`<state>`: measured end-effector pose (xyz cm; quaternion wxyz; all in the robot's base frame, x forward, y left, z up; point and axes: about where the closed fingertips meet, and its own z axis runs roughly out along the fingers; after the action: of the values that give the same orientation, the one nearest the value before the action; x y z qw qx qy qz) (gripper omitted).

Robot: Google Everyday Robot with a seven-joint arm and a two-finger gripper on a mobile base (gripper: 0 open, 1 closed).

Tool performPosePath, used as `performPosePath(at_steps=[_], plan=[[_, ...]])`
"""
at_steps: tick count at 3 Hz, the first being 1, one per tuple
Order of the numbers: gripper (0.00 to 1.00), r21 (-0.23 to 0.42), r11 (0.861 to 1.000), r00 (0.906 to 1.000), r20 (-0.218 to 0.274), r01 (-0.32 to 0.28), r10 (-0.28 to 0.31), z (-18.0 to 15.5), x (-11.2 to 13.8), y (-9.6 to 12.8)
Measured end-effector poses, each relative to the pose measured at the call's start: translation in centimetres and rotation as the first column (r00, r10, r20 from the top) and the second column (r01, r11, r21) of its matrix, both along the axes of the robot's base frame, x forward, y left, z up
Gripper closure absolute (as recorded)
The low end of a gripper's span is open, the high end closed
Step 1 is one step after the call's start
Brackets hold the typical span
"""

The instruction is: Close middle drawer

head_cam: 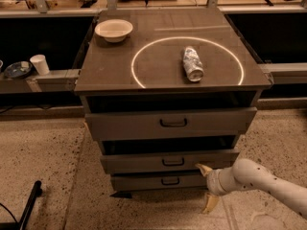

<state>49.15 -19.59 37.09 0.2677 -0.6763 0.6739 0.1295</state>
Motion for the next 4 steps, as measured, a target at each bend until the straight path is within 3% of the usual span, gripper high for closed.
performPosePath(at_steps=[1, 2, 3, 4], plan=[[0.15, 0.008, 1.0, 0.9998, 0.012, -0.013, 0.013, 0.8, 0.3, -0.5], [0.38, 0.021, 0.999, 0.9992, 0.028, -0.029, 0.029, 1.3, 1.8, -1.1], [0.43, 0.023, 1.0, 0.9981, 0.059, -0.017, 0.016, 1.3, 3.6, -1.9], [0.2, 0.017, 1.0, 0.9954, 0.095, 0.016, -0.017, 0.9, 5.4, -2.6]])
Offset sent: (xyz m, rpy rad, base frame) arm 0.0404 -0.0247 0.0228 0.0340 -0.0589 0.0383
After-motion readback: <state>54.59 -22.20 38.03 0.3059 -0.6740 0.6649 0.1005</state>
